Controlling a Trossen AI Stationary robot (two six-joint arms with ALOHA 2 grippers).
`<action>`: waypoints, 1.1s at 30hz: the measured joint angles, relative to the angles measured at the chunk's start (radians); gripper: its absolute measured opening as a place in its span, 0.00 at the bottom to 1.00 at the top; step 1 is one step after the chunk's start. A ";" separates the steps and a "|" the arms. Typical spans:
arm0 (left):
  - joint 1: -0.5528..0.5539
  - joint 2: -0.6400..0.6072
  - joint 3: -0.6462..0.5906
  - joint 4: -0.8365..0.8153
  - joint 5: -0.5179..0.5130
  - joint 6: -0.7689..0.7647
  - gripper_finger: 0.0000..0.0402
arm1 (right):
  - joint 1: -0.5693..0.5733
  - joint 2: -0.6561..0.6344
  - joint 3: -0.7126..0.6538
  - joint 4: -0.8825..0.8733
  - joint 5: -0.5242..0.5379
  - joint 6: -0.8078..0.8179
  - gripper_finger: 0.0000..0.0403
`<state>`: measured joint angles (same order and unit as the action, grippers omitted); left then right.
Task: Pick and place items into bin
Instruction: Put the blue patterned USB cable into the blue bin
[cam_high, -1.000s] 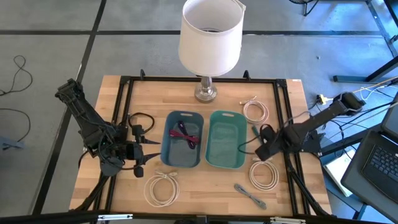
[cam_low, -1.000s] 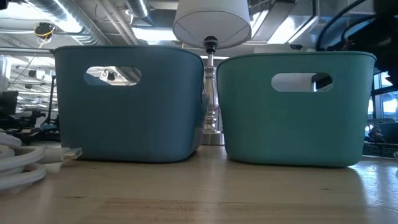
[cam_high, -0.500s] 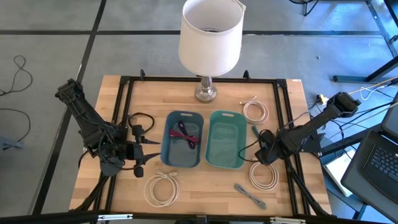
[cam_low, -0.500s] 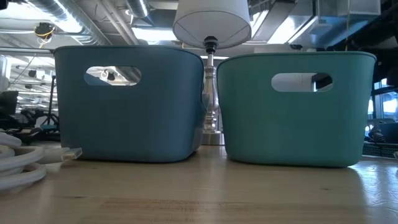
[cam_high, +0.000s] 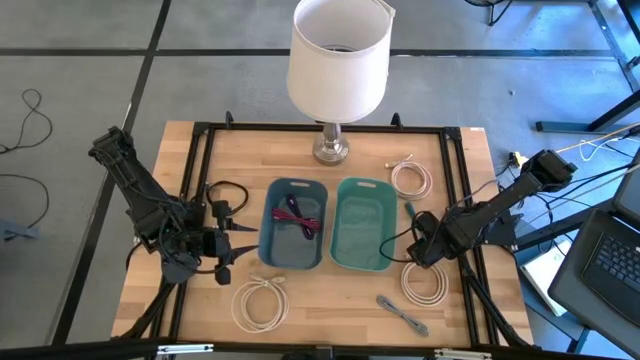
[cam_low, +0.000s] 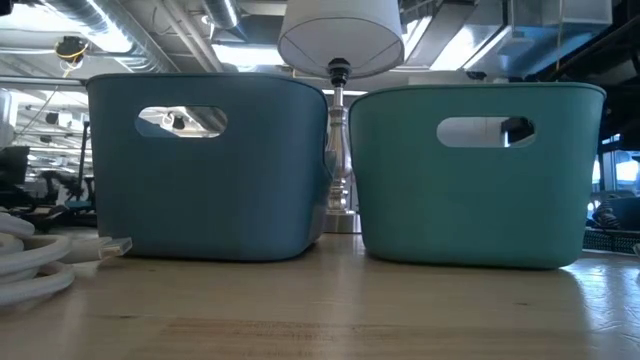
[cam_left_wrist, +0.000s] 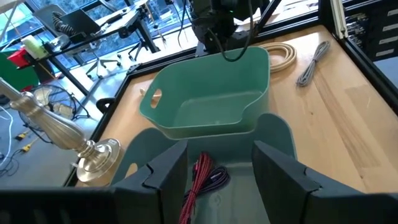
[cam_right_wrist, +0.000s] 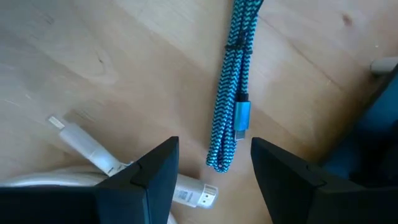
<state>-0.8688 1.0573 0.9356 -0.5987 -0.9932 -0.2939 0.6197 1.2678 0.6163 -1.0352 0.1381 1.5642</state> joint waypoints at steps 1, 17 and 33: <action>0.000 0.000 0.000 0.000 0.000 0.000 0.42 | 0.000 0.000 0.000 0.008 0.000 0.000 0.51; 0.000 0.000 0.000 -0.003 0.017 0.000 0.42 | 0.035 -0.014 -0.162 0.206 -0.028 0.085 0.44; 0.001 0.000 0.000 -0.003 0.000 -0.007 0.42 | 0.034 -0.051 -0.107 0.093 0.081 0.089 0.02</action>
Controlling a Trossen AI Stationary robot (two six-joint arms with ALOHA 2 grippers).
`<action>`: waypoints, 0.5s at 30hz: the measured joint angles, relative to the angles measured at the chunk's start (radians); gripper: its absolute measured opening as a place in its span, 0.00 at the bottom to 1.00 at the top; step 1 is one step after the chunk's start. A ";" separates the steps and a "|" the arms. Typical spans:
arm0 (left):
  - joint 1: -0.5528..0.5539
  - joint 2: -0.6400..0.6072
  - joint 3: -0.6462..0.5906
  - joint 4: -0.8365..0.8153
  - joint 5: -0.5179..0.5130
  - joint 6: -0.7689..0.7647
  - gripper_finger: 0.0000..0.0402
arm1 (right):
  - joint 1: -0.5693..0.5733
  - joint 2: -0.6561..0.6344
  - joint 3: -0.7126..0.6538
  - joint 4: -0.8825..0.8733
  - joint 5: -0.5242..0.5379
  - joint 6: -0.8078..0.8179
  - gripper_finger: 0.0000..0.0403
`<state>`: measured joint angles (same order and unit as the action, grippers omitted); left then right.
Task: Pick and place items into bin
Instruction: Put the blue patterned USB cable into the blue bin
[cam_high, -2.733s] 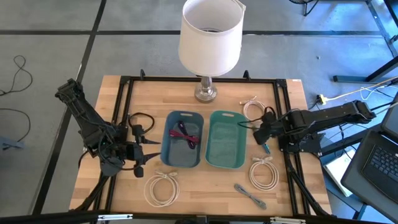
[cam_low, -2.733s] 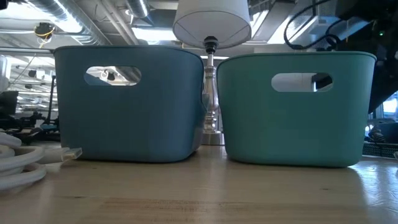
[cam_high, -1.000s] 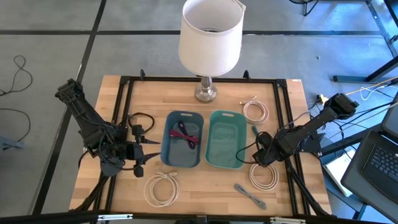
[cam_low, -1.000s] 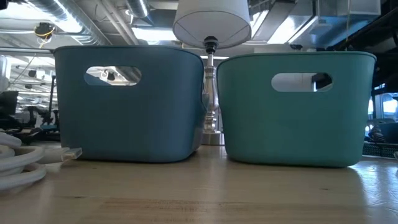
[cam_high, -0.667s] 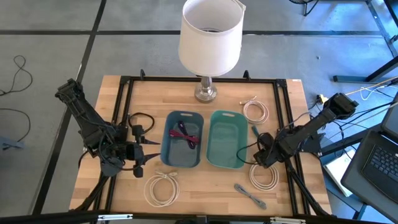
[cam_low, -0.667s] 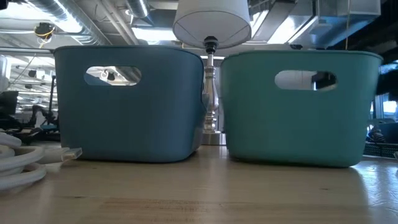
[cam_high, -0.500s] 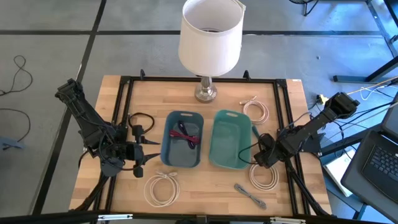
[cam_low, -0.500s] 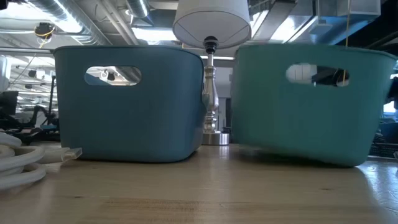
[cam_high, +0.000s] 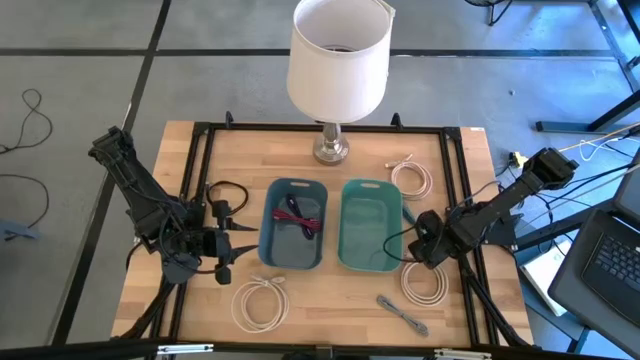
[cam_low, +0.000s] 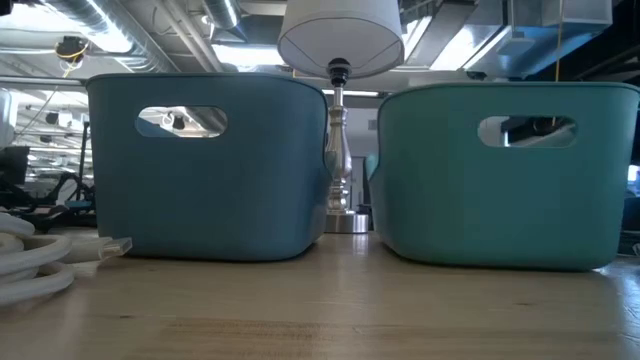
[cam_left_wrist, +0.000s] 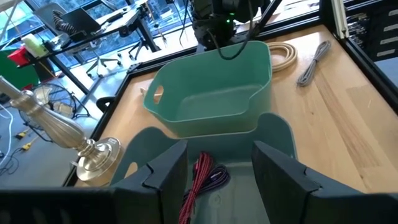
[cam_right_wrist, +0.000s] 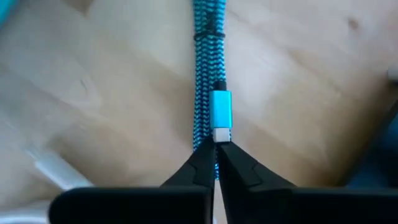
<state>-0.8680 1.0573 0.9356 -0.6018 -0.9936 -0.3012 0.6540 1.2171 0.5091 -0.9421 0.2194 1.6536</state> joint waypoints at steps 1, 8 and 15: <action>0.000 0.000 0.000 0.000 0.000 0.000 0.42 | 0.000 0.000 0.000 0.000 0.008 0.001 0.01; 0.000 0.000 0.000 0.000 0.000 0.000 0.42 | 0.000 0.000 0.001 0.000 0.018 0.015 0.01; 0.000 0.000 0.000 0.000 0.000 -0.004 0.42 | 0.000 -0.001 0.047 -0.057 0.051 0.052 0.00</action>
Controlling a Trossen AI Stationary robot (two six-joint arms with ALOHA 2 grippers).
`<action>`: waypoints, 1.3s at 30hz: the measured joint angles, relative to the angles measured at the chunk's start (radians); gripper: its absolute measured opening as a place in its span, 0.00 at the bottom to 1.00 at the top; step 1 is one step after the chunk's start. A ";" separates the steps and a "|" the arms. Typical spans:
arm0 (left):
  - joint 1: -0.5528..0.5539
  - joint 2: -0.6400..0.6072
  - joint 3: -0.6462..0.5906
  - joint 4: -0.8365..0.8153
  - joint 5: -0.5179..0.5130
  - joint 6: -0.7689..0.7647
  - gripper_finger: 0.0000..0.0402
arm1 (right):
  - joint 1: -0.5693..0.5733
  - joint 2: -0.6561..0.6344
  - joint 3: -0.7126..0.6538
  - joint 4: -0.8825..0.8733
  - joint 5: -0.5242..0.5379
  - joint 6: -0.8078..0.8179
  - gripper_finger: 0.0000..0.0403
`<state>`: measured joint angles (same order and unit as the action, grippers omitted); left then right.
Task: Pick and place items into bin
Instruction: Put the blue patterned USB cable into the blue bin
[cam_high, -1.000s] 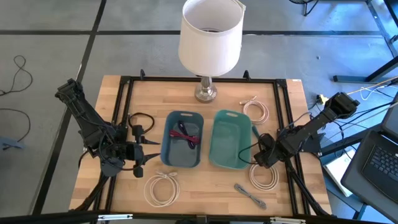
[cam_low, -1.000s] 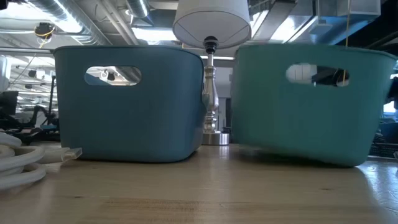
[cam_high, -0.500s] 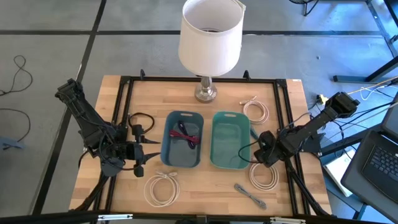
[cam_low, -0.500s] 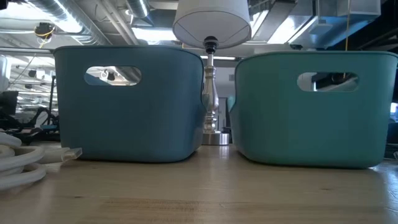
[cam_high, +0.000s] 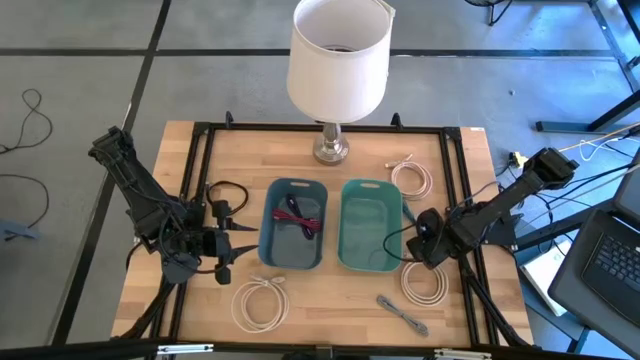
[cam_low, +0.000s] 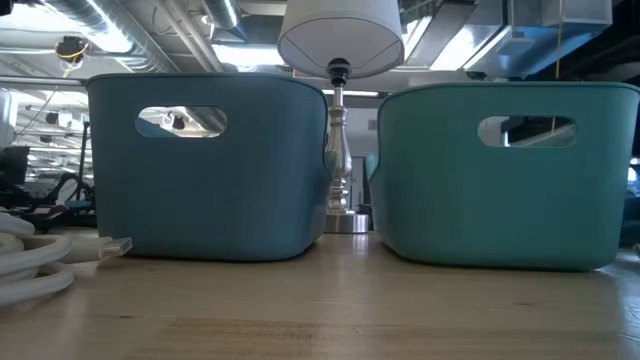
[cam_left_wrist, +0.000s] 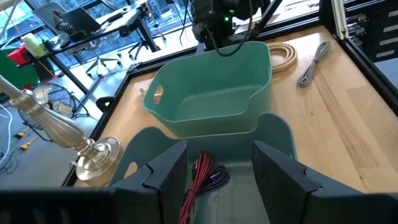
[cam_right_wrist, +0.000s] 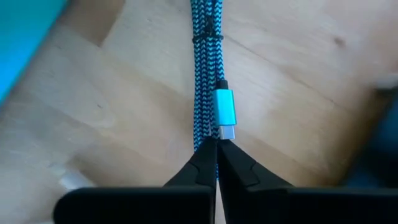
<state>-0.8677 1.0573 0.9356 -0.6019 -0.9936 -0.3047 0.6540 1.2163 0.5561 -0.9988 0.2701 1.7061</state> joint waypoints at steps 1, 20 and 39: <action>0.000 0.000 0.000 0.000 0.000 0.000 0.42 | 0.000 0.000 0.027 -0.041 0.010 0.004 0.00; 0.001 0.002 0.000 0.000 0.002 -0.024 0.42 | 0.199 0.121 0.636 -0.550 0.562 -0.029 0.00; 0.364 0.135 0.000 0.610 0.447 0.659 0.42 | 0.042 0.212 0.801 0.332 0.732 -1.460 0.00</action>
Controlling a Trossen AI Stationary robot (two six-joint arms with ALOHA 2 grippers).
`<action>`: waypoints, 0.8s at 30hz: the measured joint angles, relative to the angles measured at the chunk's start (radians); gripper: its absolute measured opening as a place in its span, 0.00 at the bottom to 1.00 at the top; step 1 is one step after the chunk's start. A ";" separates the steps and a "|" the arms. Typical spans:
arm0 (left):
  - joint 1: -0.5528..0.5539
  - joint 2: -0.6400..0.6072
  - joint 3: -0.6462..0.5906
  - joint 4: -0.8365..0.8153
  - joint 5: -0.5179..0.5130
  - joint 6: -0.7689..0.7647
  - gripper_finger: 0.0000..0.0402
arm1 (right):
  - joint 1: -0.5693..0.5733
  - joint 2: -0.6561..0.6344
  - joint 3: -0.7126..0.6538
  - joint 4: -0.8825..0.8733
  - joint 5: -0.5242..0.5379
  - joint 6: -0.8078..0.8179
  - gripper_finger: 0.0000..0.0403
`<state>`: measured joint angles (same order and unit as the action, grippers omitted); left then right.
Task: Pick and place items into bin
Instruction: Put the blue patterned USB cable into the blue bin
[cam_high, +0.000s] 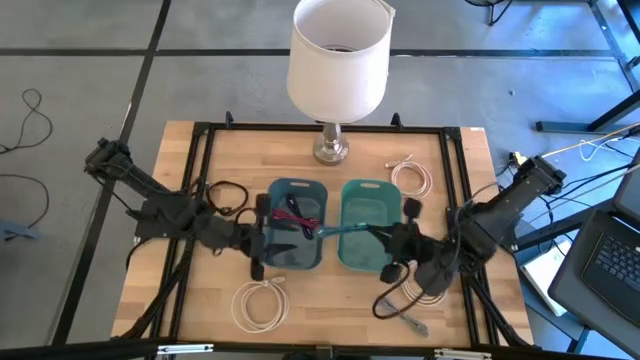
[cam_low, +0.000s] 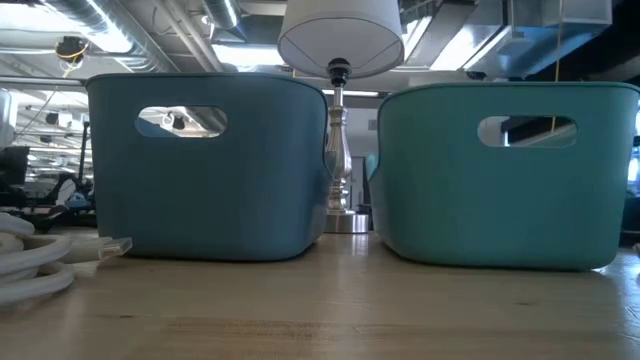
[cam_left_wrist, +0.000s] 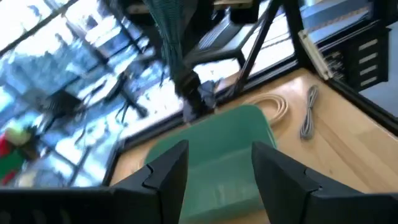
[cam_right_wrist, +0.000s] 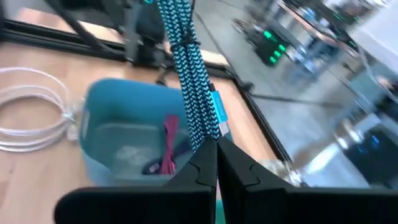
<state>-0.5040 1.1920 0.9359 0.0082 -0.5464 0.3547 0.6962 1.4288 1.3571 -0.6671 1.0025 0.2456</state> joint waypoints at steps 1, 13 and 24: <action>0.022 0.001 0.000 0.011 0.031 0.022 0.42 | -0.015 0.000 0.000 0.044 -0.036 -0.068 0.00; 0.239 0.010 0.000 0.231 0.554 0.085 0.42 | -0.175 0.000 0.000 0.350 -0.343 -0.411 0.00; 0.304 0.043 0.000 0.419 0.531 0.165 0.42 | -0.248 0.003 0.000 0.440 -0.465 -0.494 0.00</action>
<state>-0.1998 1.2349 0.9356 0.4267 -0.0154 0.5197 0.4480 1.4320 1.3571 -0.2270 0.5373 -0.2482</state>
